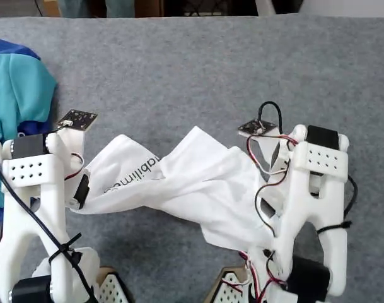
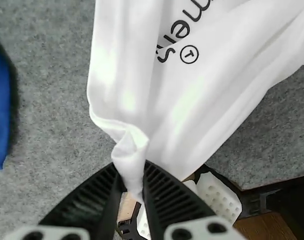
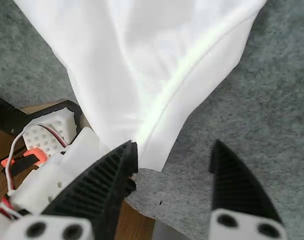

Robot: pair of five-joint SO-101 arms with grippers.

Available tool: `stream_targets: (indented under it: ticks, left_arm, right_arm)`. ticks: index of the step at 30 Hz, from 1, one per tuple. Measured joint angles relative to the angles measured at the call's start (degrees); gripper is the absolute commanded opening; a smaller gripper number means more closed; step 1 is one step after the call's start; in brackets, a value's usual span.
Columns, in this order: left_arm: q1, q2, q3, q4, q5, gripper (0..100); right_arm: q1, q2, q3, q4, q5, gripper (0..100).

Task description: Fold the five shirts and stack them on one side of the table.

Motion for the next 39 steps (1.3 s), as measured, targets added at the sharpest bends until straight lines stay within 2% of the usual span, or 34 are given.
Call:
stream_targets:
  ticks: [6, 11, 15, 18, 23, 28, 39]
  left_arm:
    - [0.0, 0.0, 0.0, 0.0, 0.0, 3]
    - [0.0, 0.0, 0.0, 0.0, 0.0, 3]
    - [0.0, 0.0, 0.0, 0.0, 0.0, 3]
    - [0.0, 0.0, 0.0, 0.0, 0.0, 3]
    - [0.0, 0.0, 0.0, 0.0, 0.0, 3]
    - [0.0, 0.0, 0.0, 0.0, 0.0, 3]
    - [0.0, 0.0, 0.0, 0.0, 0.0, 3]
  right_arm:
    - [-1.85, -0.18, -9.05, -0.53, 0.79, 31.2]
    - [-12.22, 7.74, -22.07, -0.62, -3.34, 24.0]
    - [-20.57, 17.67, -33.05, -1.14, -6.86, 23.4]
    - [-24.18, 26.9, -40.18, -3.25, -8.53, 23.4]
    - [-26.55, 44.22, -53.54, -5.01, -10.64, 24.7]
    - [-28.22, 59.87, -68.75, -4.22, -12.66, 35.8]
    - [-29.27, 83.25, -94.77, 0.35, -12.92, 29.9]
